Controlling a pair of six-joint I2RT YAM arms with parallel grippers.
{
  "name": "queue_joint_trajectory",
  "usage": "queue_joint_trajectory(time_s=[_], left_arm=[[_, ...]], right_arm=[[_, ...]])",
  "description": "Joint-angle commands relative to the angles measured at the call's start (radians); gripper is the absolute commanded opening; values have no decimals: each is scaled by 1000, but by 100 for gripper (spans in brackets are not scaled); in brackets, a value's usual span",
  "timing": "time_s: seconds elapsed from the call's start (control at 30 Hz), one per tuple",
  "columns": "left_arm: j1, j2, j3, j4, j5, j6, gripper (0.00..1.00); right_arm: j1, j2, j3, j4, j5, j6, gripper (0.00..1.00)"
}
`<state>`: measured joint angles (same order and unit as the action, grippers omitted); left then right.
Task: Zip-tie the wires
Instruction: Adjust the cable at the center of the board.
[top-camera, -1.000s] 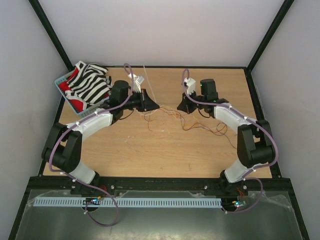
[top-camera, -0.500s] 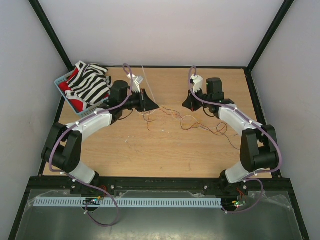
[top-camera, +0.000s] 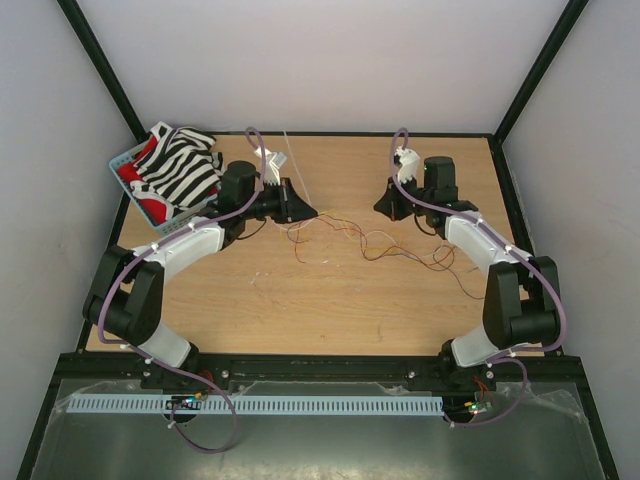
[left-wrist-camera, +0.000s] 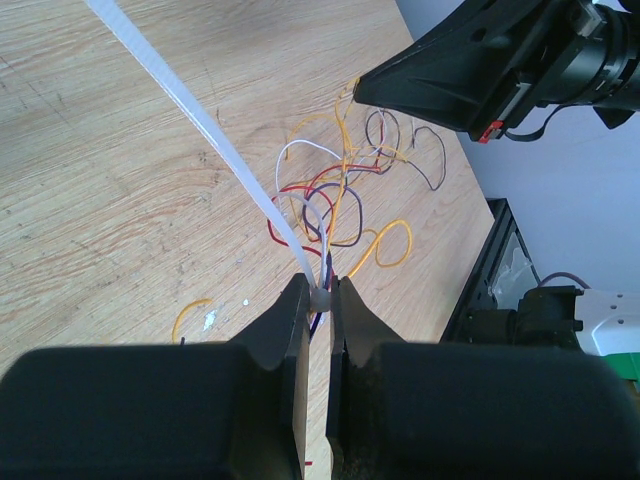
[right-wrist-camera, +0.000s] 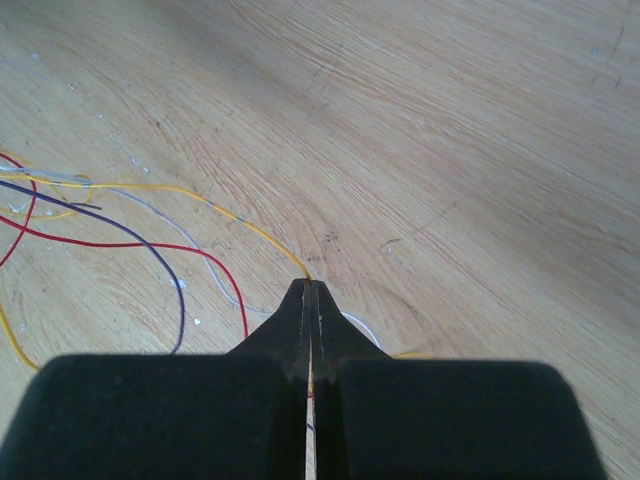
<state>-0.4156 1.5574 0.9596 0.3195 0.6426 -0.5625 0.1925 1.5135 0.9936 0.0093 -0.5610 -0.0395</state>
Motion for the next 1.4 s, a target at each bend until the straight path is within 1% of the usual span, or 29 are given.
queue_joint_trajectory(time_s=[0.0, 0.17, 0.2, 0.27, 0.33, 0.47, 0.57, 0.67, 0.8, 0.97, 1.07, 1.13, 1.37], left_arm=[[3, -31, 1, 13, 5, 0, 0], [2, -27, 5, 14, 11, 0, 0], [3, -27, 4, 13, 10, 0, 0], [2, -29, 4, 13, 9, 1, 0], [3, -31, 4, 13, 9, 3, 0], [2, -36, 6, 12, 20, 17, 0], [-1, -35, 15, 15, 38, 32, 0], [-6, -35, 23, 15, 54, 48, 0], [-16, -42, 32, 16, 71, 72, 0], [-29, -50, 42, 15, 94, 91, 0], [-40, -56, 49, 15, 112, 102, 0], [-47, -60, 54, 14, 127, 116, 0], [-54, -79, 63, 15, 145, 127, 0]], right_arm=[[-21, -30, -17, 43, -49, 50, 0], [-21, -26, -17, 66, -132, 58, 0], [-21, -26, -16, 68, -142, 58, 5], [-21, -33, -17, 69, -148, 58, 25], [-21, -53, -19, 59, -132, 54, 38], [-21, -117, -16, 45, -70, 75, 54], [-22, -163, -9, 80, -88, 165, 61], [-19, -190, -1, 130, -150, 306, 63], [1, -220, 8, 178, -160, 406, 63], [69, -215, -12, 242, -190, 437, 66], [87, -196, -35, 321, -208, 519, 66], [101, -190, -41, 345, -213, 540, 66], [125, -205, -73, 348, -238, 511, 66]])
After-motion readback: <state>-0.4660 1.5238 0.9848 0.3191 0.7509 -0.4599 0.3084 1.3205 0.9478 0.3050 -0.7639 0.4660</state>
